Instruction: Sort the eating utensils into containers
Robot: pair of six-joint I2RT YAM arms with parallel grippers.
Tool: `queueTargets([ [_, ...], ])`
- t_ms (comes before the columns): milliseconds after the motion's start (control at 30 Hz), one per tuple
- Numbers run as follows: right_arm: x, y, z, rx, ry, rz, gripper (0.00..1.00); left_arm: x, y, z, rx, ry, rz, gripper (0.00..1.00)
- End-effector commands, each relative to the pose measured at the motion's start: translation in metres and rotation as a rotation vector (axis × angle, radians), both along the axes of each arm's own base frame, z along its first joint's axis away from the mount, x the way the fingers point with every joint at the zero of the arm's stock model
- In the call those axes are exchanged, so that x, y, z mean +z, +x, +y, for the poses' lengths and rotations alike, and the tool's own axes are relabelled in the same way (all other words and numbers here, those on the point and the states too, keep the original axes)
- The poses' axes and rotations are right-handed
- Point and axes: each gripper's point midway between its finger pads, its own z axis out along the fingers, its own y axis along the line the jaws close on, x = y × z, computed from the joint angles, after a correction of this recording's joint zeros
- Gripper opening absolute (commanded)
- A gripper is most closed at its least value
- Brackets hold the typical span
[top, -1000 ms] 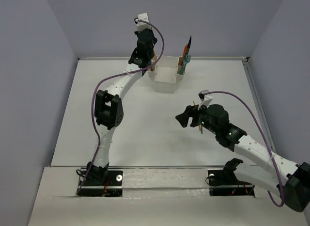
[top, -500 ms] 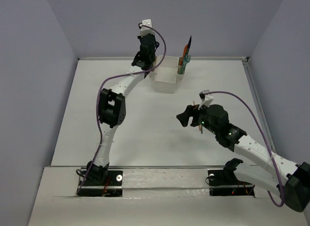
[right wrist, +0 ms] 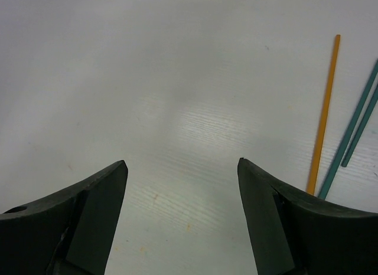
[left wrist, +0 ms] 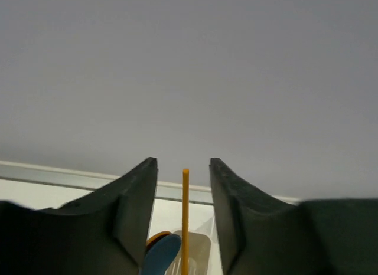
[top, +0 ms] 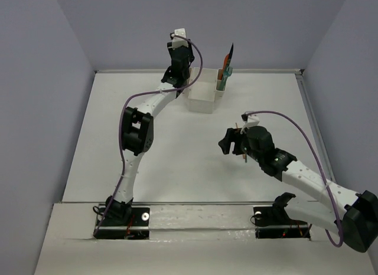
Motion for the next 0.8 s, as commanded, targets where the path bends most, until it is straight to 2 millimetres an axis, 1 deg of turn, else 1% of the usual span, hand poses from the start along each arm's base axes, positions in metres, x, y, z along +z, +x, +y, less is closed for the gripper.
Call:
queueTargets([
  [0,0.018,0.011,-0.004,-0.065,-0.009,-0.024,0.79,0.046,-0.009,0.003,-0.01,-0.047,-0.089,0.54],
  [33,0.016,0.014,-0.007,-0.083,-0.016,-0.016,0.78,0.055,-0.011,0.003,-0.015,-0.053,-0.1,0.67],
  [67,0.013,0.014,-0.008,-0.087,-0.025,-0.006,0.77,0.055,-0.011,0.002,-0.02,-0.053,-0.099,0.73],
  [133,0.005,0.017,-0.01,-0.102,-0.041,0.022,0.7,0.074,-0.017,0.002,-0.036,-0.07,-0.12,0.82],
  [167,0.001,0.019,-0.014,-0.116,-0.05,0.038,0.67,0.087,-0.022,0.003,-0.046,-0.079,-0.133,0.89],
  [200,-0.01,0.019,-0.012,-0.112,-0.068,0.068,0.62,0.1,-0.026,0.001,-0.067,-0.095,-0.15,0.92],
  [233,-0.013,0.021,-0.014,-0.118,-0.074,0.085,0.61,0.111,-0.03,0.0,-0.079,-0.104,-0.164,0.95],
  [267,-0.015,0.025,-0.017,-0.133,-0.078,0.093,0.6,0.13,-0.037,0.002,-0.092,-0.119,-0.185,0.96],
  [300,-0.019,0.025,-0.017,-0.134,-0.086,0.105,0.57,0.139,-0.042,0.001,-0.105,-0.126,-0.189,0.97],
  [333,-0.023,0.028,-0.02,-0.147,-0.091,0.118,0.56,0.154,-0.048,-0.001,-0.13,-0.142,-0.207,0.98],
  [367,-0.024,0.032,-0.026,-0.168,-0.093,0.125,0.53,0.174,-0.059,0.0,-0.159,-0.153,-0.228,0.98],
  [433,-0.027,0.037,-0.033,-0.193,-0.098,0.134,0.5,0.192,-0.072,0.001,-0.186,-0.167,-0.241,0.98],
  [467,-0.032,0.039,-0.036,-0.202,-0.107,0.151,0.48,0.199,-0.078,0.002,-0.199,-0.175,-0.243,0.98],
  [500,-0.036,0.045,-0.044,-0.231,-0.125,0.165,0.46,0.226,-0.102,0.008,-0.231,-0.203,-0.262,0.98],
  [533,-0.035,0.047,-0.047,-0.239,-0.126,0.164,0.45,0.209,-0.099,0.002,-0.247,-0.205,-0.221,0.98],
  [567,-0.042,0.051,-0.051,-0.256,-0.146,0.184,0.42,0.228,-0.12,0.009,-0.266,-0.234,-0.238,0.97],
  [600,-0.047,0.051,-0.055,-0.267,-0.162,0.203,0.4,0.231,-0.131,0.009,-0.298,-0.287,-0.233,0.96],
  [633,-0.053,0.056,-0.061,-0.288,-0.189,0.22,0.4,0.221,-0.152,0.006,-0.36,-0.336,-0.201,0.95],
  [667,-0.051,0.057,-0.061,-0.29,-0.191,0.214,0.4,0.184,-0.146,-0.001,-0.372,-0.311,-0.126,0.95],
  [700,-0.063,0.057,-0.066,-0.304,-0.222,0.25,0.4,0.206,-0.174,0.001,-0.433,-0.39,-0.167,0.95],
  [733,-0.065,0.058,-0.067,-0.309,-0.233,0.256,0.4,0.193,-0.184,0.0,-0.458,-0.411,-0.146,0.95],
  [767,-0.071,0.06,-0.071,-0.324,-0.247,0.278,0.4,0.166,-0.206,-0.006,-0.493,-0.441,-0.092,0.95],
])
